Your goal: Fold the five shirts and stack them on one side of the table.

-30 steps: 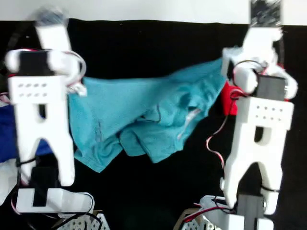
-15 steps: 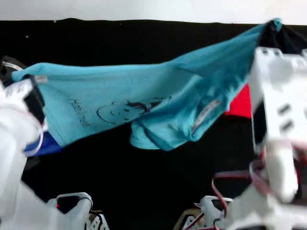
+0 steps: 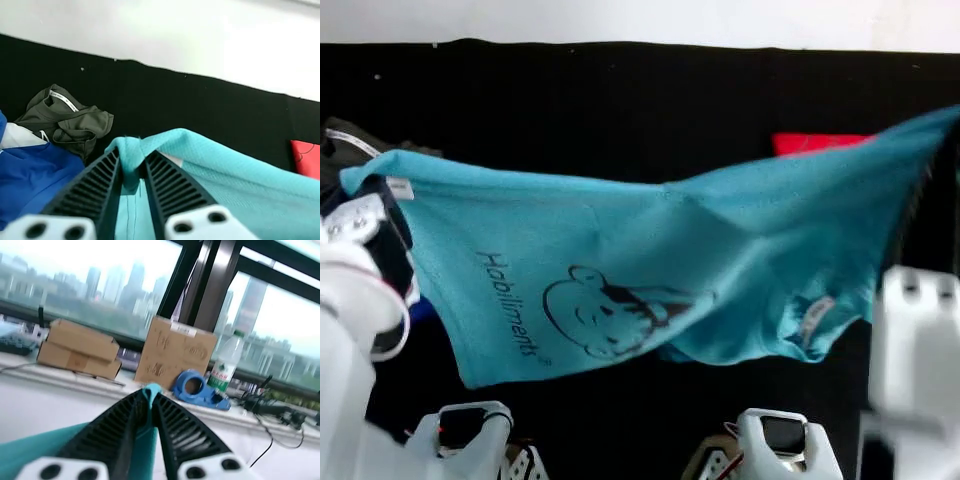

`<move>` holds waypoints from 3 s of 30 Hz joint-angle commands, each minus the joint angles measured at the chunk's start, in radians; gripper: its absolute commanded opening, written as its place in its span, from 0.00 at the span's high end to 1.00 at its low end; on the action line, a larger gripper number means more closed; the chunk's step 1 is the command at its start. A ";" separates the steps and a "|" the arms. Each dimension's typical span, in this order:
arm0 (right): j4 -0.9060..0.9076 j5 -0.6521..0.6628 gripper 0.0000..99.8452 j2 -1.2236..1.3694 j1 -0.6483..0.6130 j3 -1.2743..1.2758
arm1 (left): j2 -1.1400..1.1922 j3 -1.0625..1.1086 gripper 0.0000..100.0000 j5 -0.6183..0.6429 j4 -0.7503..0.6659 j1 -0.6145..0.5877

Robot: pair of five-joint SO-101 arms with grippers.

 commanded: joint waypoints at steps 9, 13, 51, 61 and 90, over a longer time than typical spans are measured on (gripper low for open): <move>-0.096 0.011 0.99 -0.085 0.013 -0.019 | -0.165 -0.001 0.99 0.008 0.003 -0.004; -0.157 0.005 0.99 -0.076 0.013 -0.001 | -0.170 -0.001 0.99 0.008 0.002 -0.002; -0.840 0.006 0.99 0.170 -0.147 0.912 | 0.831 -0.435 0.99 0.003 -0.129 -0.007; -0.835 0.003 0.99 0.492 -0.153 0.909 | 1.214 -0.595 0.99 0.002 -0.114 -0.007; 0.074 -0.193 0.99 0.731 -0.170 0.816 | 1.036 0.170 0.99 -0.149 -0.026 -0.044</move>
